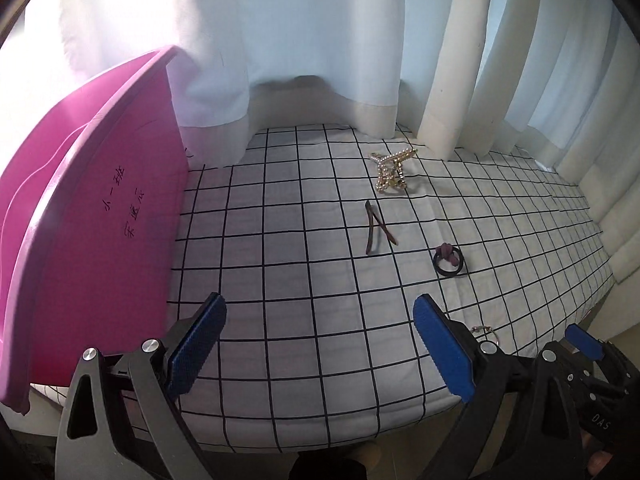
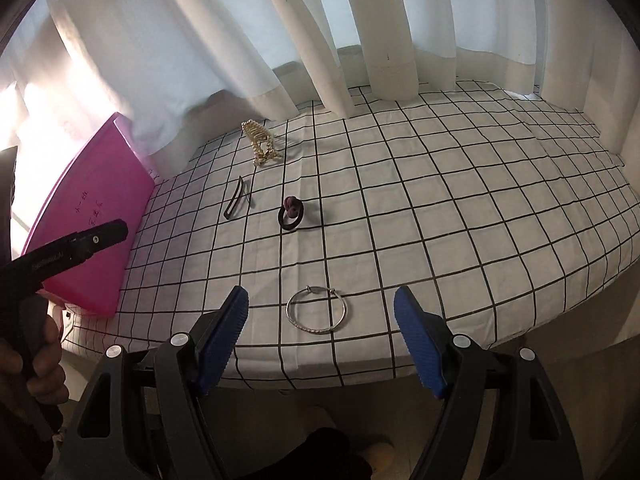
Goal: Organize jewelry
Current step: 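Close the left gripper on the brown hair pin while the right gripper grasps the silver bangle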
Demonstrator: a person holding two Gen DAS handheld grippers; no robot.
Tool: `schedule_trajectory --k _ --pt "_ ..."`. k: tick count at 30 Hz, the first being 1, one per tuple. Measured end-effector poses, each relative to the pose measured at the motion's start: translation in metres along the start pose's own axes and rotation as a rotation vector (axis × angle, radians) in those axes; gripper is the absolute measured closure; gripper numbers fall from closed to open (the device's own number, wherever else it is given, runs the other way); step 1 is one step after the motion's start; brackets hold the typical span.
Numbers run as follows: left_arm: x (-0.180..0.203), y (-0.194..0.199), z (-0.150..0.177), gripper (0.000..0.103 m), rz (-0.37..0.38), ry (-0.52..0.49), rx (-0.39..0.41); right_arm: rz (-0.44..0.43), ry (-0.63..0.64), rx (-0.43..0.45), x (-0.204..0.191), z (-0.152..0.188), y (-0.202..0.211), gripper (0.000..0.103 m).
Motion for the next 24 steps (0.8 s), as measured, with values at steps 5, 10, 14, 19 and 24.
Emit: schedule_trajectory --k 5,10,14,19,24 --pt "0.005 -0.021 -0.006 0.01 -0.006 -0.032 0.006 0.011 -0.039 -0.017 0.003 0.015 -0.016 0.031" --pt "0.009 -0.055 -0.016 0.01 0.031 -0.049 0.008 0.066 -0.063 0.02 0.002 0.022 -0.026 0.031" --pt "0.015 -0.083 -0.029 0.01 0.053 -0.086 0.002 0.086 -0.116 0.06 0.003 0.024 -0.034 0.031" --pt "0.021 -0.11 -0.041 0.01 0.082 -0.102 -0.001 0.128 -0.136 0.087 -0.001 0.026 -0.048 0.031" --pt "0.023 -0.13 -0.04 0.01 0.063 -0.148 -0.014 0.179 -0.135 0.106 -0.003 0.027 -0.057 0.031"
Point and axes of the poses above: each gripper's, at about its wrist camera, not at the fingertips, and y roughly against the way its jaws point, x to its right, z to its underside, the point moved 5 cm from there along -y, roughly the way its jaws point, and after that the axes turned 9 degrees about -y, right-handed, at the moved point
